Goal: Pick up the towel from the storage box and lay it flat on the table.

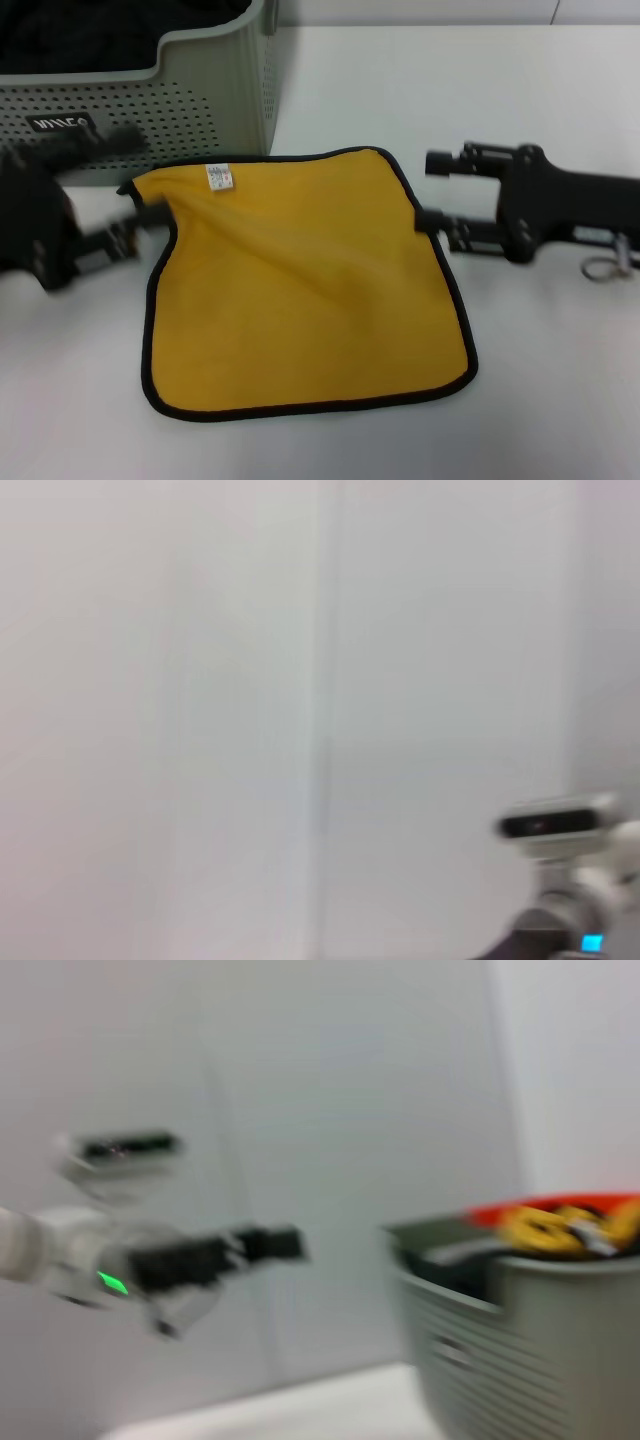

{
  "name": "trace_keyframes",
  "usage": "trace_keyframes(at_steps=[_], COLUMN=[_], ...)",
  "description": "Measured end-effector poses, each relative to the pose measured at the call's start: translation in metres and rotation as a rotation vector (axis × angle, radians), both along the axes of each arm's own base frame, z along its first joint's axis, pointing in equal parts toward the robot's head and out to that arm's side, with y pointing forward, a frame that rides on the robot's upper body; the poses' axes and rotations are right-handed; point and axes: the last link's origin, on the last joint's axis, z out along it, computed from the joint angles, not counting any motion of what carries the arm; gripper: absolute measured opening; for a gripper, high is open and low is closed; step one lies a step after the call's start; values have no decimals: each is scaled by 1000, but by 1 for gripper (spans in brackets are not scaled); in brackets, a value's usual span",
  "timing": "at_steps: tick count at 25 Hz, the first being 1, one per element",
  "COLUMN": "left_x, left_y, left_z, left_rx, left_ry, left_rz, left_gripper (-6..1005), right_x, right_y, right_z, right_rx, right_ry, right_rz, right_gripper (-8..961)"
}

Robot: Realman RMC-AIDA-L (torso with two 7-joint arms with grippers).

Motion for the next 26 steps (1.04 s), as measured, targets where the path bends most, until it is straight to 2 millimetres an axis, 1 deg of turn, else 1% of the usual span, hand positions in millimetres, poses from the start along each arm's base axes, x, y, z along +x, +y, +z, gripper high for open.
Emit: trace_keyframes(at_steps=[3, 5, 7, 9, 12, 14, 19, 23, 24, 26], left_x=[7, 10, 13, 15, 18, 20, 23, 22, 22, 21], left_y=[-8, -9, -8, -6, 0, 3, 10, 12, 13, 14], left_z=[-16, -21, -24, -23, -21, -19, -16, -9, -8, -7], left_rx=[-68, -93, -110, -124, -156, -177, -227, -244, -243, -240], left_ry=[-8, -10, -14, -16, -1, 6, 19, 47, 50, 55], left_rz=[-50, -62, -71, -74, -88, -97, -113, -118, -119, -122], left_gripper=[670, 670, 670, 670, 670, 670, 670, 670, 670, 670], right_x=[0, 1, 1, 0, 0, 0, -9, -19, -19, -24], right_y=[-15, -29, -37, -42, -42, -39, -29, -23, -23, -21], right_z=[10, 21, 32, 41, 45, 42, 25, 9, 9, 2], right_rx=[-61, -128, -178, -196, -174, -157, -137, -139, -139, -144], right_ry=[47, 92, 120, 152, 174, 162, 124, 91, 91, 72], right_rz=[53, 99, 131, 156, 158, 144, 138, 152, 152, 158], right_gripper=[665, 665, 665, 666, 667, 667, 668, 715, 727, 739])
